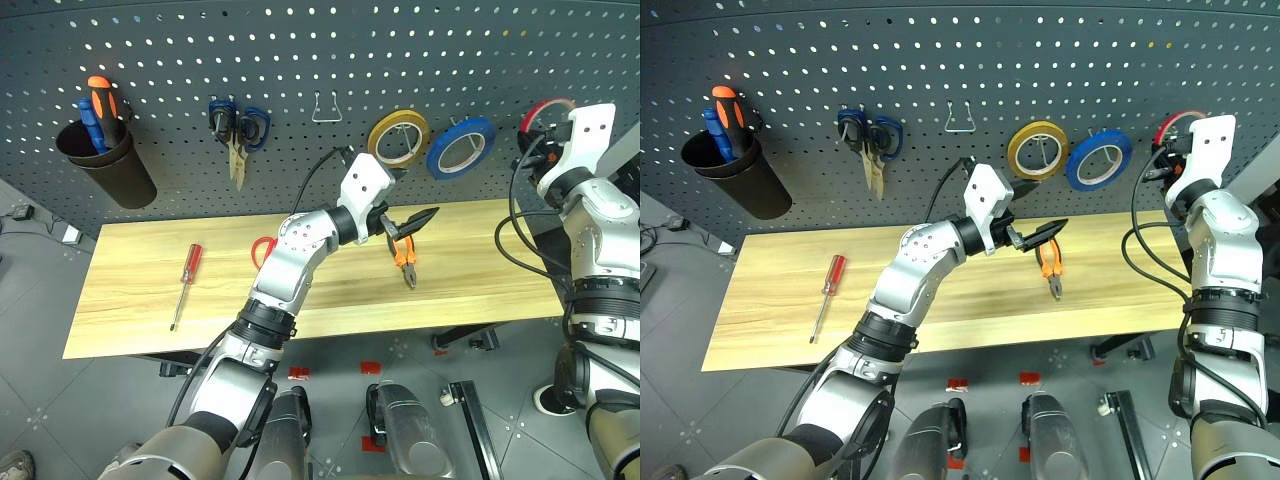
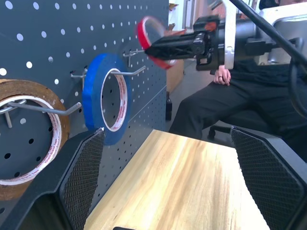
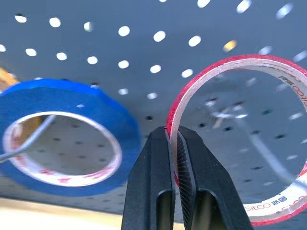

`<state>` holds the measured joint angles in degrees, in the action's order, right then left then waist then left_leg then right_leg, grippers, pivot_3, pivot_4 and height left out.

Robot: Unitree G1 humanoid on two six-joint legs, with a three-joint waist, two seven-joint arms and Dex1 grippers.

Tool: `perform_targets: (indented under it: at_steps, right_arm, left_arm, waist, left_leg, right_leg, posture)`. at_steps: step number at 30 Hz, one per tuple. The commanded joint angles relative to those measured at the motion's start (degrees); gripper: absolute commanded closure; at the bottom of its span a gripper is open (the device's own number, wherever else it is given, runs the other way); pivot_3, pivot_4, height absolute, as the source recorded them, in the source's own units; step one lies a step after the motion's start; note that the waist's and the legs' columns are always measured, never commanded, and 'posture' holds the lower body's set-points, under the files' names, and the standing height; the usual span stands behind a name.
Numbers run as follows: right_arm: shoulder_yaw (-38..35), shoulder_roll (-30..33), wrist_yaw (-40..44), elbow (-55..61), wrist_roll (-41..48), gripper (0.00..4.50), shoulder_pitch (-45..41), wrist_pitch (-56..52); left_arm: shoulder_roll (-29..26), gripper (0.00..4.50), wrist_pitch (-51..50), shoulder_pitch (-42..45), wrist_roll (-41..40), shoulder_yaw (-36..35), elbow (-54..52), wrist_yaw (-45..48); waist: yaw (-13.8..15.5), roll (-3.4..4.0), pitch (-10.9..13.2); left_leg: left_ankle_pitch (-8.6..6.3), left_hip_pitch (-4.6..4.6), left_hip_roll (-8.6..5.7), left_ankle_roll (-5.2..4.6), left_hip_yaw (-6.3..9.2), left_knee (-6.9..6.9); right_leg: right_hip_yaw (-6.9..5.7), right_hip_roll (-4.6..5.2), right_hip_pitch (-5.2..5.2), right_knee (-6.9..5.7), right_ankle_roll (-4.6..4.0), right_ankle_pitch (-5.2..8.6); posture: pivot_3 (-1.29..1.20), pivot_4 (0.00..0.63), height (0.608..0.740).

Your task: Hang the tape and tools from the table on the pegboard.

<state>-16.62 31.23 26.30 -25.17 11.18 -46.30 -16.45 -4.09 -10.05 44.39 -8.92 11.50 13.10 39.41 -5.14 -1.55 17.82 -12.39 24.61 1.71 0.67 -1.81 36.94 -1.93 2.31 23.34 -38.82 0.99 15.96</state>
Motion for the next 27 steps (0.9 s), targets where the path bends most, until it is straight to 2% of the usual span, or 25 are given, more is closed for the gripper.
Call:
perform_targets:
  at_steps: [1, 4, 7, 14, 18, 19, 22, 27]
  right_arm:
    - [-0.61, -0.39, 0.08, 3.84, 2.51, 4.49, 0.39, -1.47]
    - [-0.64, -1.32, -1.16, 6.04, 3.14, 4.49, 2.0, -2.3]
    - [-0.69, -1.82, -2.54, 8.43, 2.77, 3.74, 3.59, -2.51]
    - [-0.04, -1.28, -4.4, 10.57, 1.23, 1.46, 5.16, -1.17]
    - [0.23, -3.06, -6.45, 21.09, 1.8, 0.21, 11.38, -4.21]
    - [0.67, -3.65, -6.91, 24.04, 2.1, 0.04, 13.42, -5.75]
    - [2.84, -6.2, -9.28, 33.6, 2.65, 0.04, 19.88, -12.76]
    - [9.39, -11.57, -13.87, 48.09, 4.21, 0.04, 28.66, -30.69]
  left_arm:
    - [0.26, 0.08, 0.2, 1.06, -0.61, -0.36, -1.27, 0.24]
    - [0.2, 0.08, 0.47, 1.02, -0.47, -0.38, -0.77, 0.35]
    - [0.14, 0.08, 0.63, 0.81, -0.36, -0.28, -0.63, 0.43]
    - [-0.27, 0.08, 0.75, 0.47, -0.23, -0.36, -0.45, 0.59]
    - [-2.16, 0.08, 0.95, -0.3, 0.82, -0.12, -0.31, 0.93]
    - [-3.0, 0.08, 1.08, -0.57, 1.41, 0.16, -0.13, 1.15]
    - [-6.22, 0.08, 0.69, -1.61, 2.93, 0.77, 0.43, 2.44]
    - [-14.18, 0.08, -0.55, -4.36, 3.56, 0.45, 1.29, 7.85]
  waist:
    - [0.0, 0.0, 0.0]
    - [0.01, 0.0, 0.0]
    - [0.04, 0.0, 0.0]
    - [0.0, 0.0, 0.0]
    - [0.1, 0.0, 0.0]
    - [0.09, 0.01, -0.01]
    - [-0.04, 0.01, -0.01]
    - [-0.16, 0.02, -0.01]
  left_leg:
    - [0.0, 0.0, 0.0, 0.0, -0.01, 0.0]
    - [0.0, 0.0, 0.0, 0.0, 0.0, 0.01]
    - [0.01, 0.01, 0.0, 0.01, 0.01, 0.01]
    - [0.01, 0.01, 0.0, 0.02, 0.01, 0.02]
    - [0.01, 0.02, 0.03, 0.03, 0.03, 0.0]
    - [0.02, 0.03, 0.03, 0.04, 0.02, -0.01]
    - [0.06, 0.03, 0.05, 0.11, 0.01, -0.01]
    - [0.07, 0.02, 0.14, 0.13, -0.01, 0.01]
  right_leg:
    - [0.0, 0.0, 0.0, -0.01, 0.0, 0.0]
    - [0.0, 0.0, 0.0, -0.01, 0.0, 0.0]
    - [-0.01, 0.01, 0.0, -0.01, 0.01, 0.0]
    - [-0.01, 0.02, 0.0, -0.02, 0.01, 0.0]
    - [-0.03, 0.0, 0.01, -0.01, 0.02, 0.01]
    - [-0.03, 0.0, 0.02, 0.0, 0.02, 0.01]
    - [-0.02, 0.0, 0.02, -0.01, 0.02, 0.01]
    - [0.06, 0.02, 0.14, -0.14, 0.01, 0.01]
  posture:
    - [-0.22, 0.317, 0.74]
    - [-0.22, 0.317, 0.74]
    - [-0.23, 0.319, 0.74]
    - [-0.23, 0.316, 0.74]
    - [-0.22, 0.31, 0.74]
    - [-0.22, 0.31, 0.74]
    - [-0.22, 0.308, 0.74]
    - [-0.23, 0.311, 0.74]
